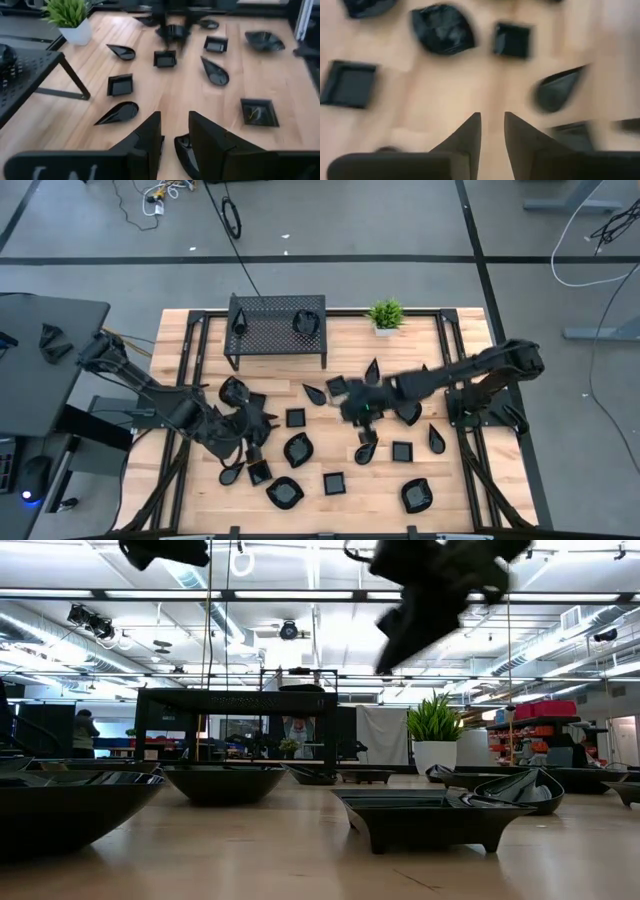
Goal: Pick & Place Mini shaped plates
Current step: Put the black square plate on the shelf
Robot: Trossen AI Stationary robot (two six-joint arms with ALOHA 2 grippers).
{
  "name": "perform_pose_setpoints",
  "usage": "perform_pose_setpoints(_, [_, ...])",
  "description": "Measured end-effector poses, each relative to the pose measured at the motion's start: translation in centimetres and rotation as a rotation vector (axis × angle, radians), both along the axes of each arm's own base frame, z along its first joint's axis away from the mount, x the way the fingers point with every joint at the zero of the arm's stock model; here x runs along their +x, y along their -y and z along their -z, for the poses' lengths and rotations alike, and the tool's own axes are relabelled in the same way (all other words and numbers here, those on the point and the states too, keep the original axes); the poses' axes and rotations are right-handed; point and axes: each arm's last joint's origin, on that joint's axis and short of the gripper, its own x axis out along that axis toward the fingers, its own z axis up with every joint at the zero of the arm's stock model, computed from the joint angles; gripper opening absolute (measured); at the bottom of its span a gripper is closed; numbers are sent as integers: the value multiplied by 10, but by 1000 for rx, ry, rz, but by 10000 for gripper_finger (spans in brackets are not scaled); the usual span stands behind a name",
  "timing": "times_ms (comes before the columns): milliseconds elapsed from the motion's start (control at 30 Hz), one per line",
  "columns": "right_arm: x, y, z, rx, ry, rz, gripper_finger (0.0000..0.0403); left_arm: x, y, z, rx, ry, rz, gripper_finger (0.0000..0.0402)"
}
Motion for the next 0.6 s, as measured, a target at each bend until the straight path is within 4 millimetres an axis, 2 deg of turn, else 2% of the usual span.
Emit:
perform_pose_setpoints(133, [-15,-28,30,125,47,46,87,14,0,18,41,-67,-28,105])
perform_pose_setpoints(267, [-29,-42,53,177,171,140,87,36,-5,47,36,-203,-23,105])
perform_pose_setpoints(400, [-39,-43,64,186,309,207,87,56,-16,80,64,-348,-19,105])
perform_pose_setpoints(600, [-40,-39,63,204,432,211,87,83,-30,115,48,-442,68,105])
